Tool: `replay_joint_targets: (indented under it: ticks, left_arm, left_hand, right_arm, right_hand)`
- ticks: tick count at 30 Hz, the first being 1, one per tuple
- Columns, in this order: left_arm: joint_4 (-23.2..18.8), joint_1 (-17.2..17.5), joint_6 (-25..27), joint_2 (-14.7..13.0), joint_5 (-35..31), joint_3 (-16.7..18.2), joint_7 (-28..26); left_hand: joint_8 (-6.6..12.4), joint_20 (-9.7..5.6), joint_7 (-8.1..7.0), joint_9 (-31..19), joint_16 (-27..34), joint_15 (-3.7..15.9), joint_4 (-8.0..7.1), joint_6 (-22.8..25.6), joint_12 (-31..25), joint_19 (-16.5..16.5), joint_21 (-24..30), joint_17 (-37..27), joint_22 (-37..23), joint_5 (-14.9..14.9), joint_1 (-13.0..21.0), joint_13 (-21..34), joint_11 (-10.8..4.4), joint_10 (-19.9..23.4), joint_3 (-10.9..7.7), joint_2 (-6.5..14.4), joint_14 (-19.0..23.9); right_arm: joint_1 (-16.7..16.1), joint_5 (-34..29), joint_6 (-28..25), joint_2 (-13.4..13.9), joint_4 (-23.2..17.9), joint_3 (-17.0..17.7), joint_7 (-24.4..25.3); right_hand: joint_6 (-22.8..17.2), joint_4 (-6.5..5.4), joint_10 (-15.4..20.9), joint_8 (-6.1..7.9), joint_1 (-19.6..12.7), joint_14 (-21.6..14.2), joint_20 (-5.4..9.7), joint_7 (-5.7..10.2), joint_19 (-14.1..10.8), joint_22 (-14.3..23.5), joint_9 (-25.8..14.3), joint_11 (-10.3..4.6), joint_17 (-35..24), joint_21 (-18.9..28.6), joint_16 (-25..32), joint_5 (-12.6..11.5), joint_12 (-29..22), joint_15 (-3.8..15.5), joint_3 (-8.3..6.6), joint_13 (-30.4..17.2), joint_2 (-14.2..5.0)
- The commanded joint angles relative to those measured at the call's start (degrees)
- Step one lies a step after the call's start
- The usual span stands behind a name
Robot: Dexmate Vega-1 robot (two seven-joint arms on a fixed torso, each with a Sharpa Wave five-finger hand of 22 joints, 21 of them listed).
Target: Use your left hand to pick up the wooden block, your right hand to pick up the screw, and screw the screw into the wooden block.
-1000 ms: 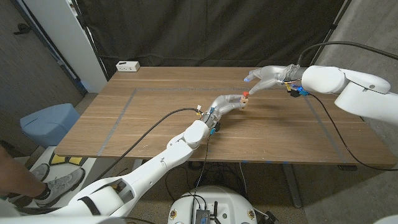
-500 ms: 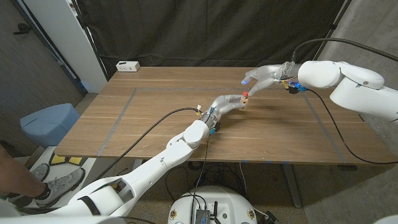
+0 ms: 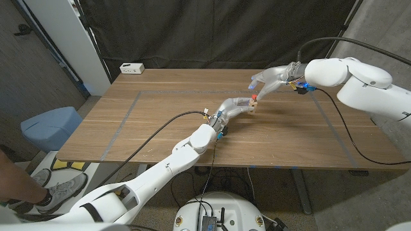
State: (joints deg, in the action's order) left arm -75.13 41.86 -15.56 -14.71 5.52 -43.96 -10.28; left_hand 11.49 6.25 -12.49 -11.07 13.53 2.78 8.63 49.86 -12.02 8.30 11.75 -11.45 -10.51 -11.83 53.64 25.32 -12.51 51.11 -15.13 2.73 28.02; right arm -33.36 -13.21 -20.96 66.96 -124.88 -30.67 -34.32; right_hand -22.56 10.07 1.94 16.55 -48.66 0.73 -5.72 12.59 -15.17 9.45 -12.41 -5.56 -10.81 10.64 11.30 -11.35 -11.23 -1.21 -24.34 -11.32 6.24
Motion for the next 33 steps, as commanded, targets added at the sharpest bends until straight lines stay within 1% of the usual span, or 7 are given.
replay_joint_targets:
  ticks: [1, 6, 13, 20, 26, 29, 33]
  left_arm:
    - [-0.29, 0.15, 0.44, 0.01, -0.22, -0.18, -0.11]
    - [0.10, -0.01, 0.26, 0.18, -0.17, -0.24, 0.00]
    - [0.40, -0.16, 0.13, 0.29, -0.20, -0.24, -0.03]
    - [0.62, -0.30, 0.14, 0.28, -0.08, -0.26, 0.23]
    - [0.61, -0.35, 0.36, 0.24, -0.04, -0.24, 0.26]
    - [0.67, -0.39, 0.37, 0.25, 0.00, -0.24, 0.31]
    - [0.77, -0.44, 0.31, 0.27, 0.03, -0.27, 0.39]
  left_hand:
    - [0.78, 0.30, 0.72, -0.15, -0.28, 5.00, -0.26, 1.95, -0.31, -0.03, 0.28, -0.19, -0.21, -0.37, -0.21, 0.12, -0.11, 0.67, -0.17, 0.69, 0.55]
    - [0.76, 0.29, 0.67, -0.15, -0.30, 5.01, -0.24, 1.89, -0.31, -0.04, 0.27, -0.18, -0.21, -0.37, -0.24, 0.13, -0.11, 0.69, -0.15, 0.62, 0.53]
    - [0.71, 0.27, 0.60, -0.15, -0.31, 5.04, -0.19, 1.79, -0.30, -0.04, 0.28, -0.19, -0.21, -0.37, -0.17, 0.13, -0.11, 0.68, -0.17, 0.62, 0.52]
    - [0.70, 0.32, 0.67, -0.15, -0.27, 5.10, -0.20, 1.76, -0.29, -0.03, 0.28, -0.21, -0.22, -0.38, -0.16, 0.14, -0.10, 0.66, -0.20, 0.70, 0.57]
    - [0.72, 0.32, 0.69, -0.15, -0.28, 5.01, -0.20, 1.80, -0.28, -0.03, 0.29, -0.21, -0.22, -0.37, -0.19, 0.14, -0.10, 0.65, -0.18, 0.66, 0.57]
    - [0.71, 0.32, 0.65, -0.15, -0.28, 4.98, -0.20, 1.79, -0.29, -0.02, 0.29, -0.21, -0.22, -0.37, -0.19, 0.15, -0.10, 0.66, -0.19, 0.67, 0.57]
    - [0.70, 0.33, 0.62, -0.15, -0.29, 4.98, -0.21, 1.77, -0.28, -0.03, 0.29, -0.22, -0.22, -0.38, -0.19, 0.15, -0.10, 0.65, -0.21, 0.72, 0.54]
  right_arm:
    - [1.44, -1.94, 0.64, -1.08, 0.98, -0.50, -3.69]
    - [1.89, -2.47, 1.45, -1.44, 1.94, -0.68, -4.32]
    - [2.32, -3.10, 2.07, -2.17, 3.01, -0.91, -4.86]
    - [2.74, -3.48, 2.48, -2.88, 4.06, -1.34, -5.44]
    - [2.57, -3.23, 2.77, -3.17, 4.68, -1.26, -5.26]
    - [2.50, -3.22, 3.03, -3.32, 4.92, -1.31, -5.11]
    - [2.46, -3.43, 3.22, -3.52, 5.16, -1.47, -4.93]
  right_hand:
    - [-0.94, -0.08, 0.07, 0.40, -0.94, 0.11, 0.88, -0.06, -0.81, 0.26, -0.22, -0.32, -0.10, 0.39, 0.20, 0.35, -0.15, 0.60, -0.45, -0.13, 0.03]
    - [-1.37, -0.17, 0.12, 0.59, -1.07, 0.00, 1.49, -0.07, -1.09, 0.25, -0.29, -0.17, -0.13, 0.45, 0.24, 0.46, -0.14, 0.65, -0.52, -0.14, 0.14]
    - [-2.33, -0.30, 0.48, 1.02, -1.27, -0.36, 2.56, -0.10, -1.61, 0.23, -0.41, -0.34, -0.19, 0.55, 0.38, 0.61, -0.22, 1.17, -0.65, -0.14, 0.29]
    - [-2.71, -0.34, 0.64, 1.20, -1.55, -0.53, 3.20, -0.08, -1.96, 0.22, -0.49, -0.14, -0.23, 0.60, 0.43, 0.65, -0.23, 1.27, -0.84, -0.15, 0.24]
    - [-3.71, -0.43, 0.93, 1.66, -1.72, -0.73, 3.80, -0.29, -2.41, 0.20, -0.58, -0.15, -0.23, 0.66, 0.47, 0.72, -0.28, 1.38, -0.91, -0.15, 0.25]
    - [-4.28, -0.47, 0.99, 1.94, -1.86, -0.94, 4.30, -0.28, -2.77, 0.19, -0.64, -0.33, -0.25, 0.72, 0.55, 0.76, -0.26, 1.51, -0.99, -0.15, 0.19]
    - [-4.74, -0.51, 1.17, 2.20, -2.11, -1.20, 5.36, -0.40, -3.35, 0.17, -0.74, -0.19, -0.27, 0.79, 0.61, 0.79, -0.26, 1.75, -1.09, -0.15, 0.13]
